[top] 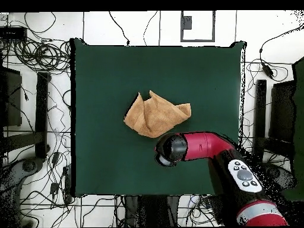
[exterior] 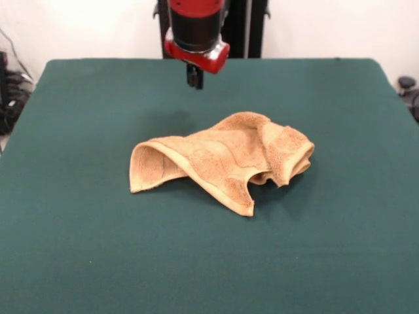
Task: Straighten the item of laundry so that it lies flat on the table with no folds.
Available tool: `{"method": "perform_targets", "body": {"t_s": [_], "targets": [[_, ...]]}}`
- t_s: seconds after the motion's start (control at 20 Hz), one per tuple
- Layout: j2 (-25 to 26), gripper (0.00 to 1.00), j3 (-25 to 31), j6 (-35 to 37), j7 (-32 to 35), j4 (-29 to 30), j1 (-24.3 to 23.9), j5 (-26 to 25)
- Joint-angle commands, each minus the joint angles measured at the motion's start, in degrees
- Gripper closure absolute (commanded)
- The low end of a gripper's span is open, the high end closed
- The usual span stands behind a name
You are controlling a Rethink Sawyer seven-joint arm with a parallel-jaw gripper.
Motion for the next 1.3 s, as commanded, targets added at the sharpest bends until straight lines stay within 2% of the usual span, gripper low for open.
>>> {"method": "perform_targets", "body": {"t_s": [0.05,0.4,0.75,1.05,1.3], "targets": [[0.4,1.00,9.3,5.8,-23.0,2.7,-7.0,-2.3],[1.3,1.00,10.5,5.7,-20.2,2.0,-7.2,-4.2],[5.5,1.00,10.9,7.7,-17.1,-4.3,-5.8,-4.4],[7.0,1.00,8.4,2.1,-8.0,-7.8,-2.5,-4.6],[7.9,1.00,6.9,-0.6,-4.2,-10.8,0.0,-4.8]]}}
